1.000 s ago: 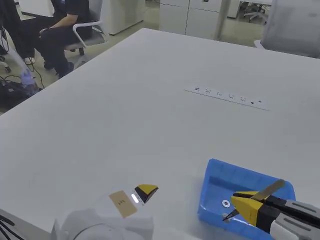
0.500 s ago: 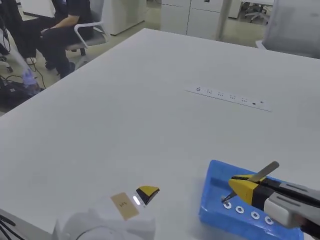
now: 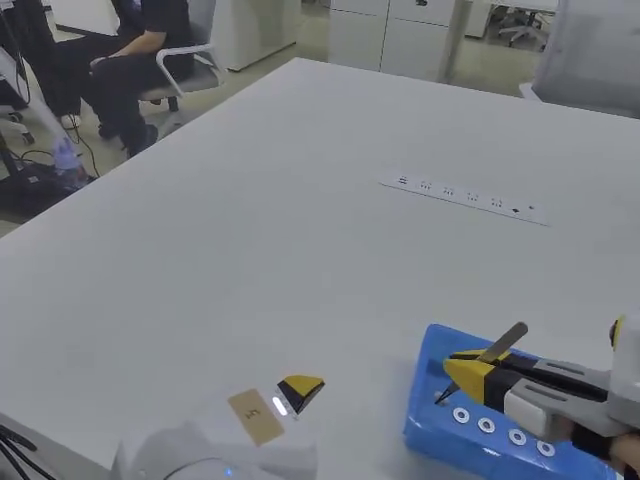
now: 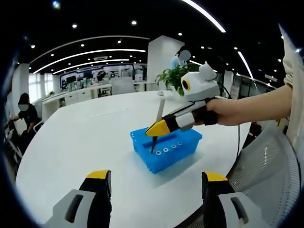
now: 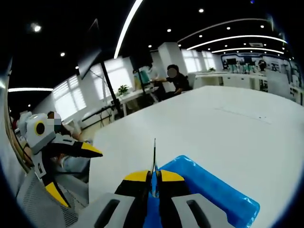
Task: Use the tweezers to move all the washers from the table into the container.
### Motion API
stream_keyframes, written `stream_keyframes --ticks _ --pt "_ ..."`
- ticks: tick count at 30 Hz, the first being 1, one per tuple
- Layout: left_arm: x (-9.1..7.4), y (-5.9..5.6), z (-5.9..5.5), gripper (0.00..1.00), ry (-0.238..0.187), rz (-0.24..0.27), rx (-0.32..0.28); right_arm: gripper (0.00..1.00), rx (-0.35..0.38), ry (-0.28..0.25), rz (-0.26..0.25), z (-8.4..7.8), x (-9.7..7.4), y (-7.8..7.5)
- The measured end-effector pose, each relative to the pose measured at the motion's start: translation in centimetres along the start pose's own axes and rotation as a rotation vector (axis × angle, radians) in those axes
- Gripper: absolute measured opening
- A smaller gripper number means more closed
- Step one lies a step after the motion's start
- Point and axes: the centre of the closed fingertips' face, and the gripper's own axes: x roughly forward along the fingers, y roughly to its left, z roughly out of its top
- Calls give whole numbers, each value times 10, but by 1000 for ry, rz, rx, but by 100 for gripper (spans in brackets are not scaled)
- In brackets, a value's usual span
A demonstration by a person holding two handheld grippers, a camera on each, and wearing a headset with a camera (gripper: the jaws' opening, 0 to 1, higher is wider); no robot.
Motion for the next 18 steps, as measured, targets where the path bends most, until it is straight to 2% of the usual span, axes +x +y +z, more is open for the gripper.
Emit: stream_keyframes --ticks 8,13,18 --pt "0 1 0 79 1 1 1 3 -4 33 -5 -6 10 -6" --pt "0 0 0 79 0 0 4 3 -39 77 -5 -15 14 -7" --pt "0 1 0 79 -2 4 0 3 -69 96 -9 -21 15 -10"
